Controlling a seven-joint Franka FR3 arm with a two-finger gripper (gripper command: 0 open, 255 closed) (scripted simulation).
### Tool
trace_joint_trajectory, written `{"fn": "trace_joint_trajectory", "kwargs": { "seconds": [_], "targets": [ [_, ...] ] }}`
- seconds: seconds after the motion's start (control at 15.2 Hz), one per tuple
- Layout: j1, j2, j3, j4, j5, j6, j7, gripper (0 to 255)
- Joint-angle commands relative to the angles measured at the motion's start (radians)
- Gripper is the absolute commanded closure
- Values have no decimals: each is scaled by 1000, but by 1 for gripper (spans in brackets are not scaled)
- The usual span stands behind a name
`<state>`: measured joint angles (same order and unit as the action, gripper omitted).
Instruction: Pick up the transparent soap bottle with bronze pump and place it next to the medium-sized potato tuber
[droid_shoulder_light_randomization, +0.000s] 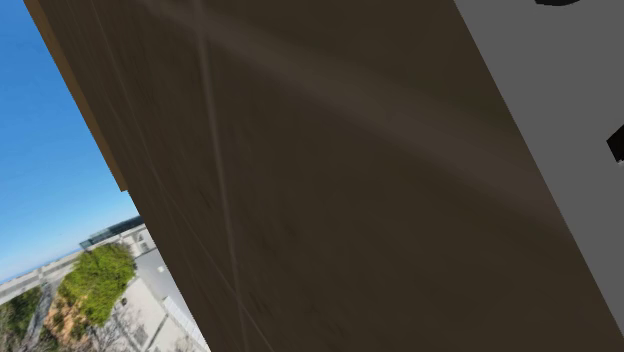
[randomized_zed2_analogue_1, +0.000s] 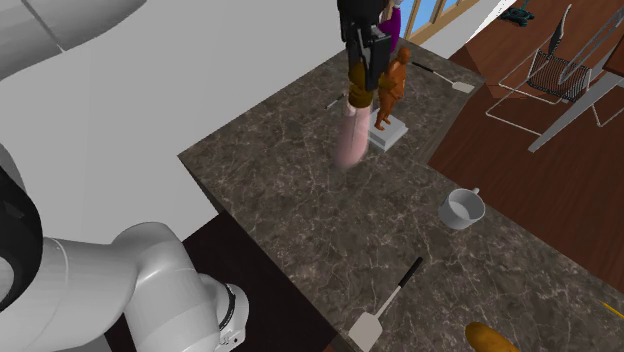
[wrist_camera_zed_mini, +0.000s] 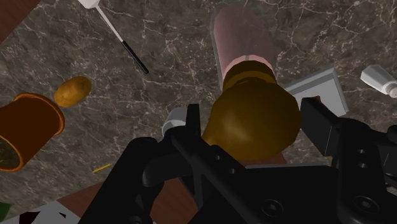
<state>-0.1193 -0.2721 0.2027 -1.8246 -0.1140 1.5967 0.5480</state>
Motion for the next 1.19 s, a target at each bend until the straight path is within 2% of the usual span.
{"fn": "trace_joint_trajectory", "kwargs": {
  "seconds": [0.0,1.12],
  "targets": [
    [0,8,1,35,-1,-27,-2,255],
    [-2,121,17,397,-26,-278,-19,255]
  ]
}}
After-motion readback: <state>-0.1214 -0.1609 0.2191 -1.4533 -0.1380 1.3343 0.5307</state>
